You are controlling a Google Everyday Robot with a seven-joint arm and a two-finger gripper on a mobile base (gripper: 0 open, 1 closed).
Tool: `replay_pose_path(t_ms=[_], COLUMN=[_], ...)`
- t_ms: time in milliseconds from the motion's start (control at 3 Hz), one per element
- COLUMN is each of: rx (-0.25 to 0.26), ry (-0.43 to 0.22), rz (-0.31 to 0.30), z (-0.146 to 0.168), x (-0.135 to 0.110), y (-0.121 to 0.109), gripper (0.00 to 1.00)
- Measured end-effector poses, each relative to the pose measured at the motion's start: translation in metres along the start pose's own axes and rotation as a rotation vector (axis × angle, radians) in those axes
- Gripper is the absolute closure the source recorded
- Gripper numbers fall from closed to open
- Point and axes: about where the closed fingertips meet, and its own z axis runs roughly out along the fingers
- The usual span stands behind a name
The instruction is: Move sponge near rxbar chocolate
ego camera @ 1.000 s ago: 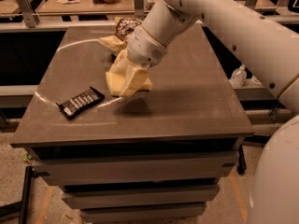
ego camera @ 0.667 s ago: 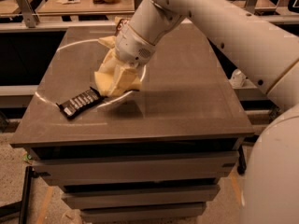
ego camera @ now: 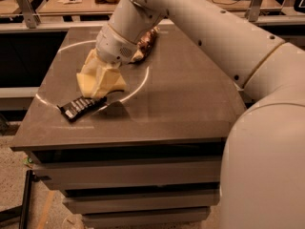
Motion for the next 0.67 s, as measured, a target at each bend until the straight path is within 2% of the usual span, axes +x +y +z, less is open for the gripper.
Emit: replay_pose_path(t_ms=[333,667], rx=[-0.02,-0.019], ry=[-0.017,-0.018], rz=[0.001,0.0], z=[0.0105,0.0126], x=[0.0022,0.0015], y=[-0.0099,-0.0109], gripper=[1.0,0.84])
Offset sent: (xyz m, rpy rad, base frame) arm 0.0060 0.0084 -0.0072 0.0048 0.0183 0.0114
